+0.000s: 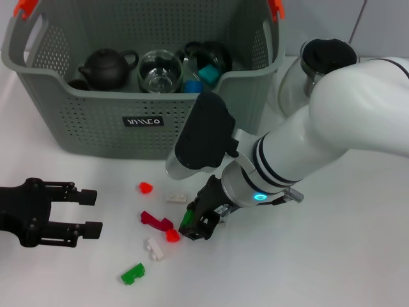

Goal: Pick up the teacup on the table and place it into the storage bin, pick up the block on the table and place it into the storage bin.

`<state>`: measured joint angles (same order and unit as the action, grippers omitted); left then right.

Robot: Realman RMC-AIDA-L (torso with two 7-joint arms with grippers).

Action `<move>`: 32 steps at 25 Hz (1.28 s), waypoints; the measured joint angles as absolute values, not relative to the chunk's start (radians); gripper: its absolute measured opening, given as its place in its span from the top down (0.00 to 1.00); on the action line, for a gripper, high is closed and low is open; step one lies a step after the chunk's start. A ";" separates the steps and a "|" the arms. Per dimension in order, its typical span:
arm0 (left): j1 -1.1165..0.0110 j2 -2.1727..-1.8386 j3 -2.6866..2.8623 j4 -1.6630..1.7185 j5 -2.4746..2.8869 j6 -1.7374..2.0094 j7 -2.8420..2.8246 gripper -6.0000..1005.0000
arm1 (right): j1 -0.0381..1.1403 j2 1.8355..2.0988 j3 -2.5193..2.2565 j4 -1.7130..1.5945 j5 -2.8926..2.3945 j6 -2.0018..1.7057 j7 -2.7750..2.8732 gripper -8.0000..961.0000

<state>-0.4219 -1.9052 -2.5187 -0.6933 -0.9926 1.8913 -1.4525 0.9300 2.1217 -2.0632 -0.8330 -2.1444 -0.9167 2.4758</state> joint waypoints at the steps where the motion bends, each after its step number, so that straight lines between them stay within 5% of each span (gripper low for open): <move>1: -0.422 -1.905 -2.519 -0.693 -0.993 1.891 -1.453 0.27 | 0.930 2.121 -2.063 -0.834 -2.144 -0.918 2.476 0.49; 21: -0.421 -1.896 -2.542 -0.698 -0.994 1.919 -1.459 0.27 | 0.891 2.099 -1.698 -1.195 -2.190 -1.284 2.485 0.55; 32: -0.424 -1.894 -2.545 -0.698 -0.997 1.924 -1.454 0.27 | 1.108 2.091 -1.277 -1.197 -2.296 -1.392 2.411 0.49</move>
<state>-0.4243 -1.8940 -2.5449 -0.6979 -0.9974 1.9245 -1.4543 1.1084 2.0906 -1.2771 -1.1975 -2.2965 -1.3916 2.4106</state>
